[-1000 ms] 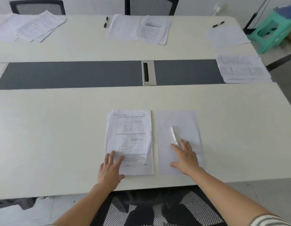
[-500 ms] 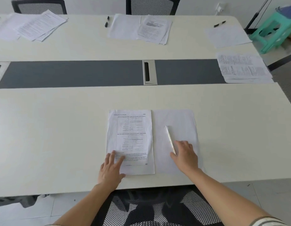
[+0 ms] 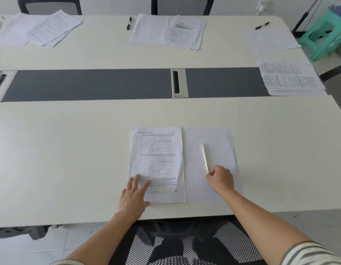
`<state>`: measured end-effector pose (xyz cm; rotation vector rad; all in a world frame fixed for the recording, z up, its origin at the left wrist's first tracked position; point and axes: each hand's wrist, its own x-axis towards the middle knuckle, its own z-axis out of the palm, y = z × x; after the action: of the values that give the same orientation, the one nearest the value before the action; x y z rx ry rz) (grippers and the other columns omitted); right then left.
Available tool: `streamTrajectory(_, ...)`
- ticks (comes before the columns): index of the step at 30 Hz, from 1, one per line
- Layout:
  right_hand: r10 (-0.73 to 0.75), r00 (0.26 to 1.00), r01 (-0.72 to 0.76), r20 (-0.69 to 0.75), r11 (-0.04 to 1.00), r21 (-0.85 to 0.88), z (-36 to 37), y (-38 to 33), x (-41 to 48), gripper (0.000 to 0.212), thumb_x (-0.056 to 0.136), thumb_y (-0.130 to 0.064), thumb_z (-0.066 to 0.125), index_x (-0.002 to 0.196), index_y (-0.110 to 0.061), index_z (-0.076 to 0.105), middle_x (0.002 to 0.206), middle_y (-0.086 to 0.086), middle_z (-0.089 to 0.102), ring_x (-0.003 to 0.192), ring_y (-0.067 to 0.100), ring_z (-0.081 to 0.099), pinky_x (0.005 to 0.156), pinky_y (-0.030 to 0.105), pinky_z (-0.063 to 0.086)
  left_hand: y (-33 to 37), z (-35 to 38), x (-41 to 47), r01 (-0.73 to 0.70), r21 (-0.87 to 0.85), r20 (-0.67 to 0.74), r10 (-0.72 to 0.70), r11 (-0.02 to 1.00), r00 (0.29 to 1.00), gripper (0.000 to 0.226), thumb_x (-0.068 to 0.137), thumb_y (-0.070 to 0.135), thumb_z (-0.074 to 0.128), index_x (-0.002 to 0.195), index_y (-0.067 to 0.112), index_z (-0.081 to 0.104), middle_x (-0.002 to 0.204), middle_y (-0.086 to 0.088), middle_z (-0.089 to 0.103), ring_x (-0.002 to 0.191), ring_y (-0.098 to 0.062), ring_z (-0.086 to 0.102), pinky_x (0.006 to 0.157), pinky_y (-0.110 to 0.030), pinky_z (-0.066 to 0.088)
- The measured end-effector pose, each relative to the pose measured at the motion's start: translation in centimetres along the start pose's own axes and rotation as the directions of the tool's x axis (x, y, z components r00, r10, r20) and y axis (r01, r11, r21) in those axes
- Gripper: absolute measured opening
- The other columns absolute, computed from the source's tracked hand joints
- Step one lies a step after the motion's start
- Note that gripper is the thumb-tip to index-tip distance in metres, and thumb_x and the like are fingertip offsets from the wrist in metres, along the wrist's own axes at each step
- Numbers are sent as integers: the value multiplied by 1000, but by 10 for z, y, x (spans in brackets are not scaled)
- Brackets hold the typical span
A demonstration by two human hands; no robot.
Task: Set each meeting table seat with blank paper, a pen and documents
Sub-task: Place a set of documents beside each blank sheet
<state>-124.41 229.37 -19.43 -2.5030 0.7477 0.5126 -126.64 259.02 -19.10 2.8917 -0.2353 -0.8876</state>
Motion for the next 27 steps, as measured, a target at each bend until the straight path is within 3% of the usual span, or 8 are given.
streamTrajectory(9, -69, 997, 68, 35, 997, 38, -24, 7, -21, 21, 89, -32, 62, 100, -15, 65, 93, -2, 70, 85, 20, 65, 70, 28, 51, 2, -11, -7, -20, 48, -26, 21, 999, 999, 63, 94, 40, 52, 149, 32, 22, 162, -6, -1, 149, -28, 1, 117, -40, 19)
streamTrajectory(11, -156, 984, 150, 84, 986, 75, -32, 9, -36, 21, 90, -31, 61, 105, -17, 66, 90, -8, 68, 82, 14, 63, 67, 23, 48, 7, -20, -15, -33, -41, -81, 29, 999, 996, 52, 96, 38, 48, 145, 29, 33, 159, -4, 19, 146, -24, 19, 114, -36, 26)
streamTrajectory(13, -245, 962, 226, 125, 964, 143, -40, 11, -56, 21, 91, -30, 62, 108, -19, 67, 88, -11, 66, 80, 9, 63, 67, 19, 48, 12, -30, -30, -21, -286, -130, -17, 958, 991, 43, 94, 35, 52, 136, 25, 49, 137, 0, 52, 124, -17, 50, 101, -29, 41)
streamTrajectory(15, -319, 937, 285, 141, 934, 217, -48, 15, -78, 19, 90, -29, 64, 106, -20, 69, 88, -10, 67, 80, 8, 66, 76, 25, 55, 18, -42, -55, -8, -562, -156, -96, 827, 983, 32, 90, 33, 60, 120, 22, 62, 104, 5, 69, 93, -10, 64, 83, -23, 50)
streamTrajectory(17, -375, 915, 321, 152, 902, 289, -56, 19, -101, 14, 90, -29, 66, 102, -22, 69, 86, -8, 69, 79, 9, 68, 80, 29, 57, 26, -49, -88, -25, -739, -172, -152, 674, 973, 20, 88, 29, 64, 107, 23, 67, 84, 4, 72, 80, -10, 67, 75, -24, 53)
streamTrajectory(20, -437, 882, 346, 175, 853, 390, -64, 27, -136, 6, 89, -28, 68, 95, -27, 70, 84, -5, 71, 78, 11, 68, 77, 27, 57, 41, -48, -149, -58, -899, -177, -238, 435, 955, 10, 89, 25, 65, 98, 23, 69, 80, -2, 74, 77, -14, 70, 78, -35, 56)
streamTrajectory(23, -500, 840, 365, 212, 809, 461, -65, 35, -168, 7, 88, -24, 69, 90, -31, 70, 81, -7, 74, 77, 9, 69, 72, 25, 55, 54, -32, -212, -84, -964, -180, -387, 253, 905, 7, 90, 15, 65, 94, 16, 70, 80, -9, 75, 74, -20, 71, 70, -34, 55)
streamTrajectory(27, -573, 769, 391, 284, 773, 499, -59, 31, -205, 7, 87, -21, 71, 89, -27, 72, 78, -7, 75, 75, 10, 71, 71, 22, 54, 57, 9, -288, -52, -991, -114, -576, 123, 809, 6, 88, 12, 66, 92, 12, 71, 78, -9, 76, 71, -22, 71, 65, -33, 54)
